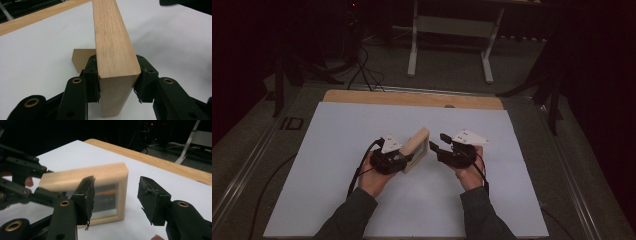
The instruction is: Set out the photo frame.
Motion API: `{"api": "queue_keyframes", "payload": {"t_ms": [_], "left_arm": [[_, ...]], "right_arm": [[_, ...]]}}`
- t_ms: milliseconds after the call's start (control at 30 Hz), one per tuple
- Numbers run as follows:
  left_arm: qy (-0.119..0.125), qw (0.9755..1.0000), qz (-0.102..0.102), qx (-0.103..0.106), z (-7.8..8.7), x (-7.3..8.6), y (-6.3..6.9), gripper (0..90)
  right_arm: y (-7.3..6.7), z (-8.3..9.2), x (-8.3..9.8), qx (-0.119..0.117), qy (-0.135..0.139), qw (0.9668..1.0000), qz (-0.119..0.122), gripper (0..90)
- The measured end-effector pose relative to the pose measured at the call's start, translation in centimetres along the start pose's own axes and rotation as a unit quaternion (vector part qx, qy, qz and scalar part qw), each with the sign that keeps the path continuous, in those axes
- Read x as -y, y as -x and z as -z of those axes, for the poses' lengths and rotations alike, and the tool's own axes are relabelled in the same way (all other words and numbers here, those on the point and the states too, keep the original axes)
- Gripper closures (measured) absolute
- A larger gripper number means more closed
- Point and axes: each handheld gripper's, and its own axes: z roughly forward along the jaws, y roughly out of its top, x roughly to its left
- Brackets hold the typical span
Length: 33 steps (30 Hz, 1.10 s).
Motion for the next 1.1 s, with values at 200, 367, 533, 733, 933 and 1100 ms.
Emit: {"api": "queue_keyframes", "payload": {"t_ms": [200, 367, 533, 733, 933, 1100], "left_arm": [[0.003, 1.0, -0.006, 0.004, 0.2, 0.2, 0.1, 60.5], [0.005, 0.9999, -0.011, 0.006, 0.3, 0.4, 0.3, 60.6], [0.007, 0.9998, -0.015, 0.011, 0.5, 0.5, 0.3, 60.5], [0.009, 0.9997, -0.018, 0.014, 0.7, 0.7, 0.4, 60.6], [0.014, 0.9996, -0.017, 0.016, 0.8, 0.9, 0.4, 60.5], [0.014, 0.9996, -0.019, 0.017, 0.8, 0.9, 0.4, 60.5]], "right_arm": [[-0.1, -0.2, -0.9, 0.0, 0.008, 1.0, 0.005, 48.7], [-0.3, -0.7, -1.4, -0.006, 0.012, 0.9999, 0.01, 51.6], [-0.3, -1.2, -1.8, 0.0, 0.013, 0.9999, 0.01, 54.1], [-0.2, -1.8, -2.2, 0.011, 0.017, 0.9998, 0.007, 63.6], [-0.2, -2.7, -2.2, 0.015, 0.01, 0.9997, 0.016, 77.1], [-0.2, -3.5, -2.1, 0.025, 0.002, 0.9995, 0.021, 89.4]]}}
